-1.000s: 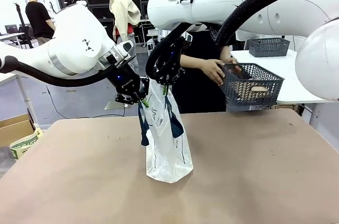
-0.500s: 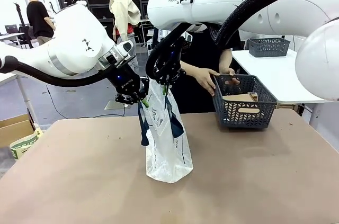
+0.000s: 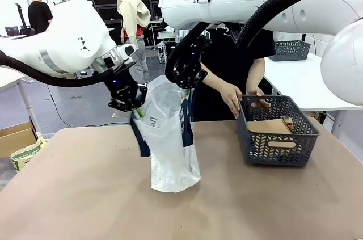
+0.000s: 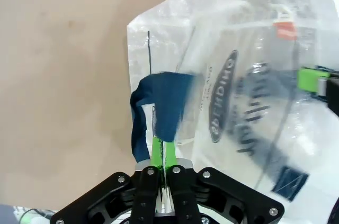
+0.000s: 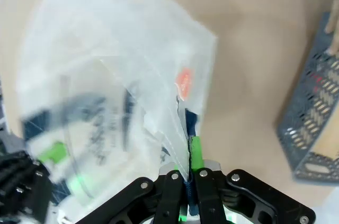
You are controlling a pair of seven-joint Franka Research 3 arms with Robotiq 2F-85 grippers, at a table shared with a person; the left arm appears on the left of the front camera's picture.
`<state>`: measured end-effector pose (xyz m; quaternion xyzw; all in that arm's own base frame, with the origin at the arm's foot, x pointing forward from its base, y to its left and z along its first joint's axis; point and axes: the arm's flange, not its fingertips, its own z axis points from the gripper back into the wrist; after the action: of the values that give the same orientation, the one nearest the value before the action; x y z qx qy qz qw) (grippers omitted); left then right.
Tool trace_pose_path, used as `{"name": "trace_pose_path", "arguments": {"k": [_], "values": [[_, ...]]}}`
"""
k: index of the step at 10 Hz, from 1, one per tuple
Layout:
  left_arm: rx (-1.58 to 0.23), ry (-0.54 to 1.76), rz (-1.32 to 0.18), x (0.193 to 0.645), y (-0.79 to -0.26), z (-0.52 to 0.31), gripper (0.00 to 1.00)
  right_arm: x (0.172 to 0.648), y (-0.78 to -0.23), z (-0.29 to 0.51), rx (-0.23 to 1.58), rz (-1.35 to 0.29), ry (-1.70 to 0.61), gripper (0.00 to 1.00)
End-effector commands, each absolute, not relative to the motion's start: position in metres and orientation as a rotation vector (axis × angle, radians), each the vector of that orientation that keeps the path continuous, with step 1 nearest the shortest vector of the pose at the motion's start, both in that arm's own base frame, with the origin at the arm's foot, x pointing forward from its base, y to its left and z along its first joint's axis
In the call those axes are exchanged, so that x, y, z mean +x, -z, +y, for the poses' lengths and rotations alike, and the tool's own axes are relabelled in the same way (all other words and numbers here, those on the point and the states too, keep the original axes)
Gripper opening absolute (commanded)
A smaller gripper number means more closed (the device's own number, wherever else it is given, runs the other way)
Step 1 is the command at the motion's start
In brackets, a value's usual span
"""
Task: Transfer purchased items from the store into the shopping bag.
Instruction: Open the Reusable shopping bag in the center of the table.
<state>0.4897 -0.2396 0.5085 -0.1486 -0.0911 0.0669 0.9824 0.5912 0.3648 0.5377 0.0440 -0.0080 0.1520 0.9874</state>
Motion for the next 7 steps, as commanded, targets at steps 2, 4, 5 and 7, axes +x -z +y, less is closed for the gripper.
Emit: {"name": "trace_pose_path", "arguments": {"k": [2, 4, 5, 7], "values": [[-0.209, -0.09, -0.18, 0.495, -0.51, -0.225, 0.0, 0.599, -0.544, 0.353, 0.01, 0.011, -0.357, 0.0], [-0.15, -0.069, -0.174, 0.498, -0.507, -0.222, 0.0, 0.604, -0.545, 0.347, -0.016, 0.028, -0.394, 0.0], [-0.126, -0.059, -0.175, 0.498, -0.505, -0.22, 0.0, 0.609, -0.544, 0.342, -0.025, 0.028, -0.396, 0.0], [-0.114, -0.011, -0.181, 0.496, -0.506, -0.213, 0.0, 0.614, -0.546, 0.332, 0.007, 0.033, -0.423, 0.0]]}}
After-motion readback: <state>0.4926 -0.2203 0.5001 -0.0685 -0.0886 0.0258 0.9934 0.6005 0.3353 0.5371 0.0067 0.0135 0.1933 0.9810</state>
